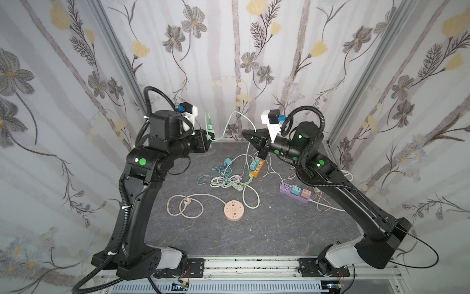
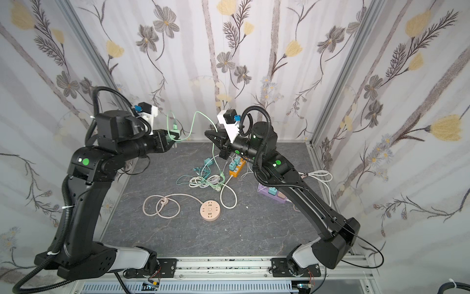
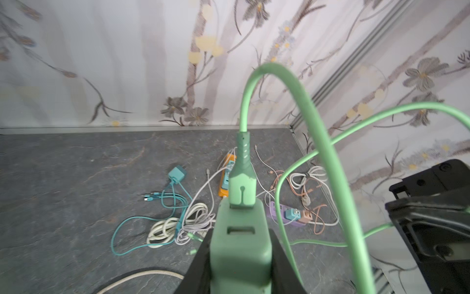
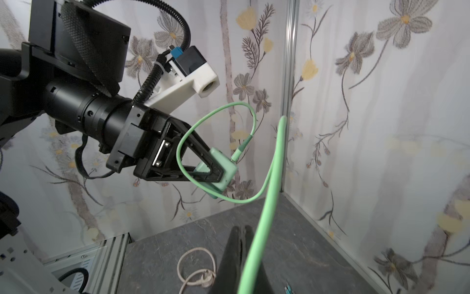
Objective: Insert the plug
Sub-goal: 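Carry the green charger toward the table center while the right gripper approaches it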
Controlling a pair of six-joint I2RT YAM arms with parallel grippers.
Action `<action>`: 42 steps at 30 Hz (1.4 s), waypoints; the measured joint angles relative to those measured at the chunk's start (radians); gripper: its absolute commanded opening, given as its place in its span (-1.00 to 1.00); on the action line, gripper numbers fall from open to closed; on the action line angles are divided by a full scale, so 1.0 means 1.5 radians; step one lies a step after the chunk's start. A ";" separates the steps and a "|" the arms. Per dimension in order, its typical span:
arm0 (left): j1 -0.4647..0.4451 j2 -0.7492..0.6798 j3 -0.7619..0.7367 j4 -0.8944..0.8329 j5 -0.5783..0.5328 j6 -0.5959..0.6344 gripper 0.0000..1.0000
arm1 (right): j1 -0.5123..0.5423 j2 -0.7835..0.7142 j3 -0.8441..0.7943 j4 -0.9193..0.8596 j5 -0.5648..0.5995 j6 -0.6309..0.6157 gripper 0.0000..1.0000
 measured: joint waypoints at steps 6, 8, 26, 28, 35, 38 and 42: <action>-0.057 0.056 -0.051 0.069 0.037 -0.002 -1.00 | -0.023 -0.151 -0.157 -0.076 0.057 -0.009 -1.00; -0.076 0.075 -0.066 0.098 0.055 -0.005 -1.00 | -0.031 -0.183 -0.205 -0.103 0.078 -0.010 -1.00; -0.181 0.176 -0.231 0.239 0.141 0.146 -1.00 | -0.213 -0.322 -0.465 -0.349 0.256 0.091 -0.94; -0.179 0.176 -0.232 0.243 0.146 0.169 -1.00 | -0.234 -0.335 -0.464 -0.372 0.257 0.098 -0.94; -0.152 0.156 -0.260 0.230 0.124 0.273 -1.00 | -0.296 -0.338 -0.471 -0.445 0.285 0.157 -0.80; -0.123 0.117 -0.302 0.225 0.118 0.313 -1.00 | -0.306 -0.338 -0.473 -0.477 0.291 0.172 -0.29; -0.107 0.077 -0.342 0.221 0.126 0.376 -1.00 | -0.306 -0.351 -0.435 -0.513 0.251 0.172 0.28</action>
